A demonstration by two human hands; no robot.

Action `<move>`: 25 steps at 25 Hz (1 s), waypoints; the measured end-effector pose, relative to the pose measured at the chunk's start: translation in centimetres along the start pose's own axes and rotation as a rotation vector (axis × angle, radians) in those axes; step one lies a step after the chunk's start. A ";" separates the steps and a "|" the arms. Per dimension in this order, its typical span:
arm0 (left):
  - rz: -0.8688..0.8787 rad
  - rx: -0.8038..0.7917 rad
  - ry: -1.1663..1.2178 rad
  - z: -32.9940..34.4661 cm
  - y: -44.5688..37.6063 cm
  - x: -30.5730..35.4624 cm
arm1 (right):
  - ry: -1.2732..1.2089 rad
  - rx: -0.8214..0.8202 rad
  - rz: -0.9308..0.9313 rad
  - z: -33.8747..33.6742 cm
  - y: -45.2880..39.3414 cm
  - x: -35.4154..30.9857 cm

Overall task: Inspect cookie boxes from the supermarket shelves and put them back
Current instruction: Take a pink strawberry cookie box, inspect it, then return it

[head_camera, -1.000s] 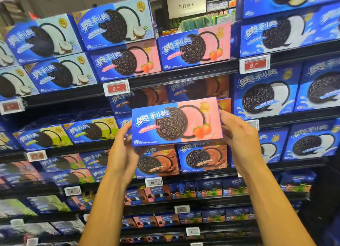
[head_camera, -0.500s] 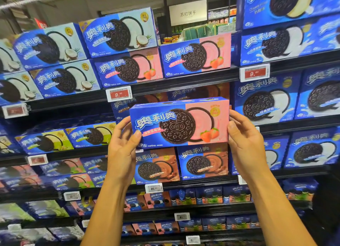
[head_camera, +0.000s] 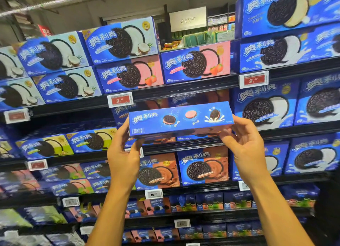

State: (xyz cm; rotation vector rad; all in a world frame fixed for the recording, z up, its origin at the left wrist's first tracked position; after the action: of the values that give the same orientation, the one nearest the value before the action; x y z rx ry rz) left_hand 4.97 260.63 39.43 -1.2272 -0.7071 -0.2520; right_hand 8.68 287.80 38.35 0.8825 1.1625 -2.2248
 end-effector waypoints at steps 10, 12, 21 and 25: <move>0.040 -0.025 0.083 0.3 0.0 0.7 | -0.072 -0.009 -0.048 0.2 -0.2 0.0; 0.007 -0.077 0.110 0.5 -0.1 1.0 | -0.067 -0.009 -0.042 0.3 -0.3 0.0; -0.329 -0.044 0.188 0.1 -1.2 -2.2 | -0.007 -0.022 -0.154 0.8 0.1 -1.5; -0.536 -0.058 0.282 1.8 -0.4 -4.6 | -0.147 -0.198 -0.164 3.1 1.5 -1.5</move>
State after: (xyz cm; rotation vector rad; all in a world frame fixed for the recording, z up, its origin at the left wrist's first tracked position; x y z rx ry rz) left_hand 0.57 261.23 37.17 -1.0102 -0.7738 -0.8764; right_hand 9.69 284.53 39.93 0.5525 1.3986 -2.2109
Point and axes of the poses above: each hand's wrist, its own y-axis away from the middle knuckle, its own z-axis out of the palm, x = y × z, the point moved 1 cm from there along -y, towards the middle knuckle, and after that the axes turned 11 degrees about x, right-handed, at the moved point
